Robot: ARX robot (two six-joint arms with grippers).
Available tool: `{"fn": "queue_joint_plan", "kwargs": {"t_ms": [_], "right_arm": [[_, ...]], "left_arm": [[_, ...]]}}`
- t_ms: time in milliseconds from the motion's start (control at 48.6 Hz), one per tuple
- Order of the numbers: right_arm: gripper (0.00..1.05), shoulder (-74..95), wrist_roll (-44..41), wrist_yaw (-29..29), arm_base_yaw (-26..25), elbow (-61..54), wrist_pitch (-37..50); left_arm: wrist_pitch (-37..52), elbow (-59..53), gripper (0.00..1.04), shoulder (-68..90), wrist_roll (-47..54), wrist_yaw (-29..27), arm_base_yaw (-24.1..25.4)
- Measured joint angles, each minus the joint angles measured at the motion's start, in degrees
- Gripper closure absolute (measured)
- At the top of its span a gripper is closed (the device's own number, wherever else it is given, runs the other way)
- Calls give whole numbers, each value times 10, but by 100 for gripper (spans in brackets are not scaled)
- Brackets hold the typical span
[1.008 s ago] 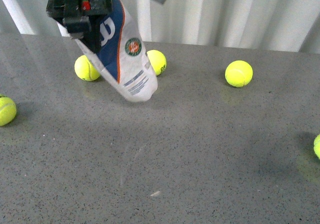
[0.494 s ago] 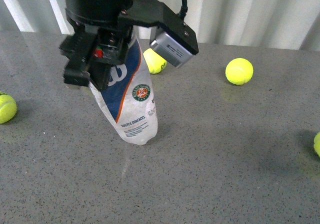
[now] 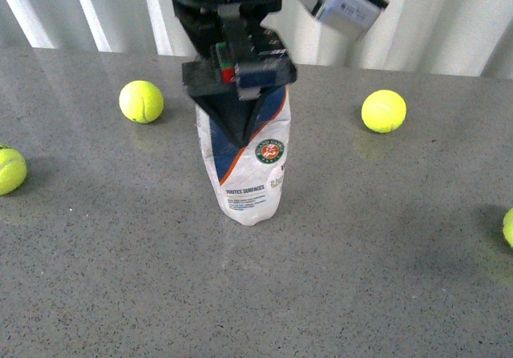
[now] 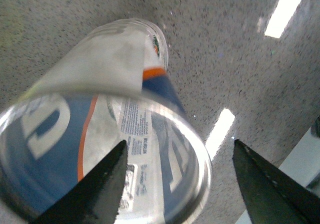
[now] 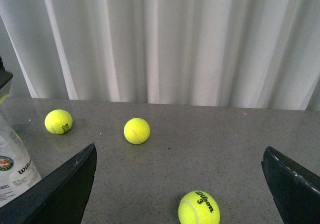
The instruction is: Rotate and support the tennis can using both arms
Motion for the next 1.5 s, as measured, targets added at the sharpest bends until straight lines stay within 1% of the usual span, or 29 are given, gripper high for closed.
{"fn": "queue_joint_plan", "kwargs": {"t_ms": [41,62,165,226,329,411,494,576,597,617,658,720,782,843,885,946,1070,1090,1111,1131,1173,1193,1214,1234,1255,1296,1337,1419,1502], "right_arm": [[7,0,0,0,0,0,0],[7,0,0,0,0,0,0],[7,0,0,0,0,0,0],[7,0,0,0,0,0,0],[7,0,0,0,0,0,0],[7,0,0,0,0,0,0],[7,0,0,0,0,0,0],[7,0,0,0,0,0,0],[7,0,0,0,0,0,0],[7,0,0,0,0,0,0],[7,0,0,0,0,0,0],[7,0,0,0,0,0,0],[7,0,0,0,0,0,0],[7,0,0,0,0,0,0],[7,0,0,0,0,0,0],[7,0,0,0,0,0,0],[7,0,0,0,0,0,0],[7,0,0,0,0,0,0],[7,0,0,0,0,0,0],[7,0,0,0,0,0,0],[7,0,0,0,0,0,0],[7,0,0,0,0,0,0],[7,0,0,0,0,0,0],[7,0,0,0,0,0,0],[7,0,0,3,0,0,0],[7,0,0,2,0,0,0],[7,0,0,2,0,0,0],[7,0,0,0,0,0,0],[7,0,0,0,0,0,0]], "left_arm": [[-2,7,35,-2,-9,9,2],[-3,13,29,-5,-19,17,5],[-5,20,12,-15,-49,40,14],[-6,20,5,-20,-64,47,19],[-5,19,8,-31,-78,47,28],[-1,13,7,-44,-93,47,37],[10,8,7,-56,-115,61,45],[42,-16,7,-82,-159,114,59],[60,-29,7,-95,-187,147,66],[70,-36,7,-101,-200,162,70],[109,-63,7,-125,-247,203,83],[172,-108,7,-167,-320,238,106],[255,-169,7,-213,-411,218,131],[320,-221,7,-246,-483,186,145],[349,-247,7,-261,-533,178,155],[356,-259,7,-265,-574,174,161],[358,-267,7,-263,-597,171,158],[371,-273,8,-264,-595,164,155],[422,-297,11,-274,-587,131,149],[485,-329,14,-286,-570,70,146],[610,-398,22,-312,-544,-21,143],[640,-416,23,-319,-540,-39,142],[732,-470,29,-341,-525,-83,142],[793,-505,32,-354,-519,-104,144],[883,-554,38,-372,-509,-123,148],[986,-618,47,-401,-499,-128,160],[1060,-681,57,-434,-494,-125,175],[1099,-739,70,-466,-490,-119,191],[1116,-789,82,-490,-489,-109,202]]}}
